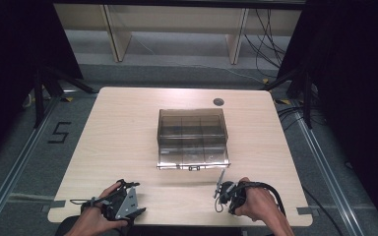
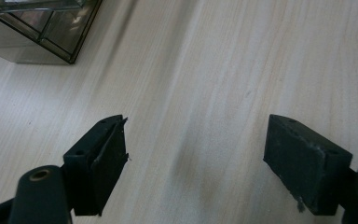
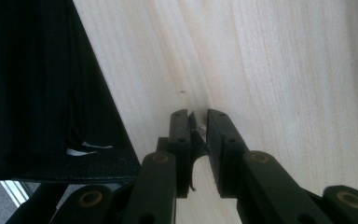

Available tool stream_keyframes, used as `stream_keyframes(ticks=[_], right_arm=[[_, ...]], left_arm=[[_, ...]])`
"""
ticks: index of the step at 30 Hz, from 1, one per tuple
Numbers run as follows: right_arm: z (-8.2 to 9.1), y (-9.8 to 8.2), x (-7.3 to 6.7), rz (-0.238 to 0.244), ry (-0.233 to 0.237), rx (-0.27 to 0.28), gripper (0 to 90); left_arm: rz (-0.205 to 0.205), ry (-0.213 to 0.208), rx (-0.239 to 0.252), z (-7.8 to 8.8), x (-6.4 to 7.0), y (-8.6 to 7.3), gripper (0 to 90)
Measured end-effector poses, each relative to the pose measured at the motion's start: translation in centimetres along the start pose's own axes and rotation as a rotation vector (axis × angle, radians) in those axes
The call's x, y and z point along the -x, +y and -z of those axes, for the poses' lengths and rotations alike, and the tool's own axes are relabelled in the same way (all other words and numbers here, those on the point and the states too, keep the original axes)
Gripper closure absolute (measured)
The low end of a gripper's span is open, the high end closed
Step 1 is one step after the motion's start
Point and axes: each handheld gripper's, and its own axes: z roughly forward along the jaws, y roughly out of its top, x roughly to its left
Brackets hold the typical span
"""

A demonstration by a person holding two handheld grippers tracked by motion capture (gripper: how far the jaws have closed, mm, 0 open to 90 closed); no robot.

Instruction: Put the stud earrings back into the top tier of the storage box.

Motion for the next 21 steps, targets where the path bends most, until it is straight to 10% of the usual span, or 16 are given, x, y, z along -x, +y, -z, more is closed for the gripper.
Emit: stream_keyframes(ticks=[21], right_arm=[[-0.15,0.07,0.53,-0.029,0.025,-0.044,90.0]], left_arm=[[0.004,-0.006,-0.001,-0.03,0.03,0.00,20.6]])
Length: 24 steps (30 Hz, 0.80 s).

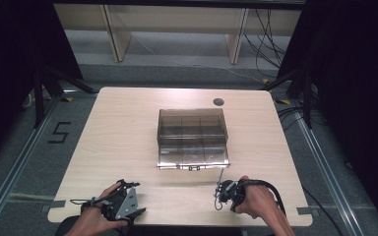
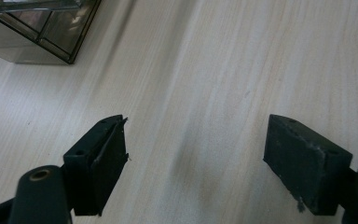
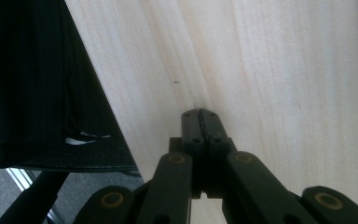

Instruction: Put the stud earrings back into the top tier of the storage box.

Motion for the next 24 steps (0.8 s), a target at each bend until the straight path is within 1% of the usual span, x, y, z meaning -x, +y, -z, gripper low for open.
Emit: stream_keyframes(ticks=[1,2,4,5,7,8,11,12,13,14,15,16,17,19,21,22,23,24], right_arm=[[0.2,-0.1,0.2,0.024,-0.012,0.002,90.0],[0.3,-0.2,0.0,-0.003,-0.013,-0.003,90.0],[0.6,-0.4,0.2,0.016,-0.013,0.006,88.7],[0.6,-0.5,0.1,-0.015,-0.003,0.001,87.4],[0.6,-0.7,0.4,0.005,-0.014,0.003,85.3],[0.5,-0.9,0.4,-0.008,-0.009,-0.004,84.4],[0.2,-1.3,0.6,-0.015,-0.010,-0.008,82.5],[0.0,-1.5,0.5,-0.030,-0.001,-0.012,82.0],[-0.1,-1.5,0.6,-0.021,0.000,-0.014,81.7],[-0.4,-1.6,0.6,-0.012,0.003,-0.006,81.4],[-0.5,-1.7,0.7,-0.012,0.003,-0.011,81.4],[-0.5,-1.8,0.6,-0.039,0.005,-0.016,81.5],[-0.6,-1.9,0.8,-0.022,0.007,-0.006,81.9],[-0.6,-1.9,0.8,-0.030,0.015,-0.008,83.9],[-0.6,-1.9,0.8,-0.016,0.028,-0.008,86.2],[-0.7,-2.0,0.7,-0.037,0.045,0.002,87.1],[-0.8,-1.9,0.7,-0.019,0.046,0.008,87.3],[-0.8,-1.9,0.8,-0.012,0.049,0.016,87.8]], left_arm=[[-0.004,0.001,0.000,0.0,0.0,0.0,20.6],[-0.003,0.001,-0.001,0.0,0.0,0.0,20.5],[-0.004,0.000,-0.002,0.0,0.0,0.0,20.5],[-0.004,0.000,-0.001,0.0,0.0,0.0,20.5],[-0.004,-0.001,0.000,0.0,0.0,0.0,20.5],[-0.004,-0.001,0.000,0.0,0.0,0.0,20.5],[-0.004,0.006,0.002,-0.1,0.1,0.0,20.5],[-0.010,0.001,-0.005,0.0,0.0,0.0,20.5],[-0.004,0.000,-0.001,0.0,0.0,0.0,20.5],[-0.003,0.000,-0.001,0.0,0.0,0.0,20.6],[-0.004,0.001,-0.001,0.0,0.0,0.0,20.5],[-0.007,0.007,0.001,-0.1,0.0,0.0,20.6],[-0.012,0.011,0.001,-0.1,0.0,0.0,20.5],[-0.007,0.009,0.000,-0.1,0.0,0.0,20.6],[0.002,0.007,0.007,-0.1,0.1,0.0,20.5],[0.002,0.007,0.007,-0.1,0.1,0.0,20.6],[-0.002,0.006,0.005,-0.1,0.1,0.0,20.5],[-0.001,0.006,0.006,-0.1,0.1,0.0,20.6]])
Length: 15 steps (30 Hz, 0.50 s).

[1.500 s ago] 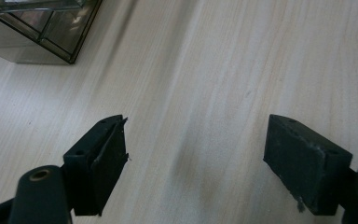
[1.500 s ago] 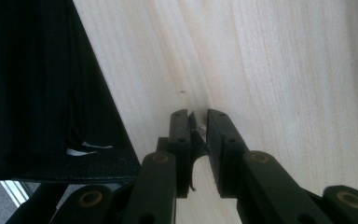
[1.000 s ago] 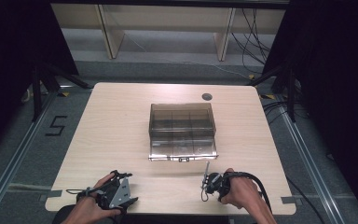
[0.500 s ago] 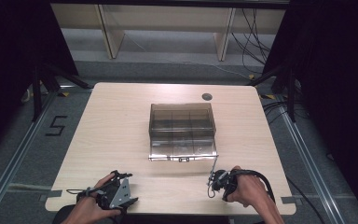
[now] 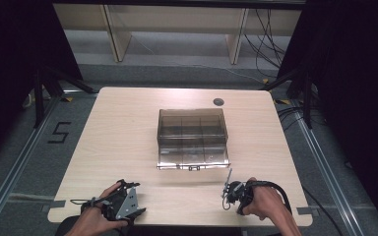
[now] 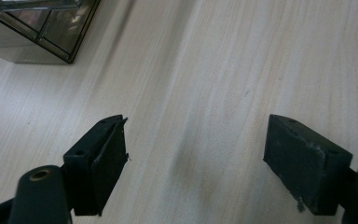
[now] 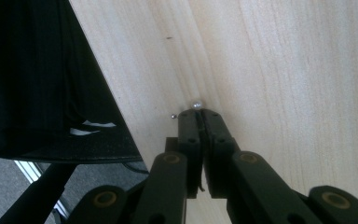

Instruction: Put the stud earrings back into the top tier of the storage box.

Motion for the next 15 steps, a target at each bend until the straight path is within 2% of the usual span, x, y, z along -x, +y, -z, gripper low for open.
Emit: stream_keyframes(ticks=[1,2,4,6,8,9,11,13,14,15], right_arm=[[0.0,0.0,0.0,-0.005,0.001,-0.007,88.2],[0.2,0.1,-0.1,-0.001,-0.019,-0.029,87.9],[0.2,0.1,0.0,0.004,-0.016,-0.025,85.7],[0.3,0.0,0.1,-0.022,-0.018,-0.020,84.2],[0.8,0.1,0.2,-0.010,-0.030,-0.006,83.7],[0.9,0.1,0.1,-0.020,-0.032,-0.006,83.4],[1.1,0.4,0.0,0.011,-0.032,-0.008,82.7],[0.9,0.7,-0.2,0.017,-0.022,-0.015,82.4],[0.7,0.9,-0.4,0.004,-0.029,-0.024,82.3],[0.6,1.0,-0.4,0.019,-0.025,-0.030,82.3]], left_arm=[[-0.002,0.000,0.000,0.0,0.0,0.0,20.5],[-0.006,0.001,-0.005,0.0,0.0,0.0,20.5],[-0.006,0.001,-0.005,0.0,0.0,0.0,20.5],[0.002,-0.001,0.001,0.0,0.0,0.0,20.5],[0.003,0.001,-0.001,-0.1,0.0,0.0,20.6],[0.000,-0.013,-0.003,-0.1,0.0,0.0,20.5],[0.000,-0.001,0.000,-0.1,0.0,0.0,20.5],[0.001,-0.001,0.001,0.0,0.0,0.0,20.5],[0.001,0.000,0.001,0.0,0.0,0.0,20.5],[-0.006,0.001,-0.005,0.0,0.0,0.0,20.5]])
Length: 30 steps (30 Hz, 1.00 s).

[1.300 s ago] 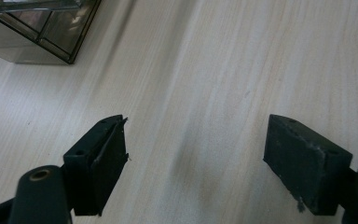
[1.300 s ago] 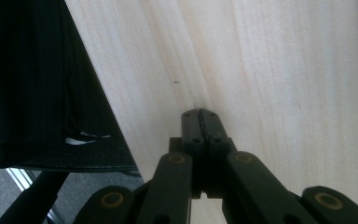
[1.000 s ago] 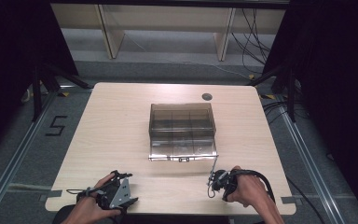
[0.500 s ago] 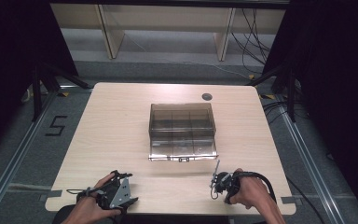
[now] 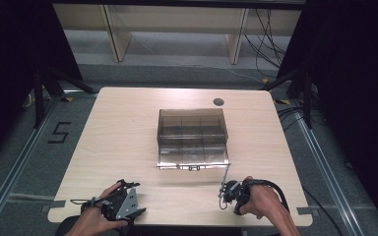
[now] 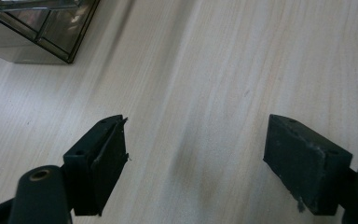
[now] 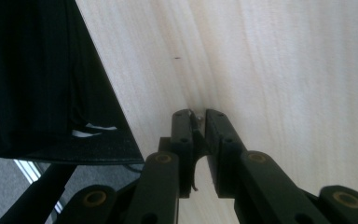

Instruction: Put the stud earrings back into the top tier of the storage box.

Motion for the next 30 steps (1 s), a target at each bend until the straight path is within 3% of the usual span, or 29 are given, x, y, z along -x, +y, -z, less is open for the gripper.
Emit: stream_keyframes(ticks=[1,5,9,11,14,17,18,20,21,24,29,30], right_arm=[[-0.3,0.3,0.0,0.020,0.000,-0.010,82.3],[-0.4,0.5,0.2,0.026,0.005,-0.018,85.6],[-0.3,0.6,0.2,0.004,0.010,-0.037,86.7],[-0.3,0.7,0.4,0.040,0.015,-0.033,86.8],[-0.2,0.5,0.4,0.012,0.032,-0.022,86.8],[0.7,0.0,0.6,-0.010,0.028,0.013,86.8],[1.2,0.0,0.7,0.022,0.007,0.015,86.8],[1.4,-0.2,0.8,0.021,-0.004,0.019,86.8],[2.4,-0.6,0.9,-0.019,-0.017,0.034,86.8],[3.3,-0.8,1.2,0.000,-0.026,0.053,86.8],[4.8,-1.2,1.7,-0.046,-0.049,0.073,86.8],[5.1,-1.3,2.0,-0.027,-0.046,0.085,86.8]], left_arm=[[0.000,0.000,0.001,0.0,0.0,0.0,20.5],[0.011,0.000,0.016,-0.1,0.1,0.0,20.6],[0.011,0.000,0.017,-0.1,0.1,0.0,20.6],[0.005,-0.002,0.006,0.0,0.0,0.0,20.6],[0.000,-0.001,0.001,0.0,0.0,0.0,20.6],[0.004,-0.003,0.004,0.0,0.0,0.0,20.6],[0.006,-0.003,0.005,0.0,0.0,0.0,20.6],[0.007,-0.002,0.006,0.0,0.0,0.0,20.6],[0.008,-0.001,0.007,0.0,0.0,0.0,20.6],[0.003,0.001,0.003,0.0,0.0,0.0,20.6],[0.004,0.003,0.008,0.0,0.0,0.0,20.6],[0.006,0.000,0.008,0.0,0.0,0.0,20.6]])
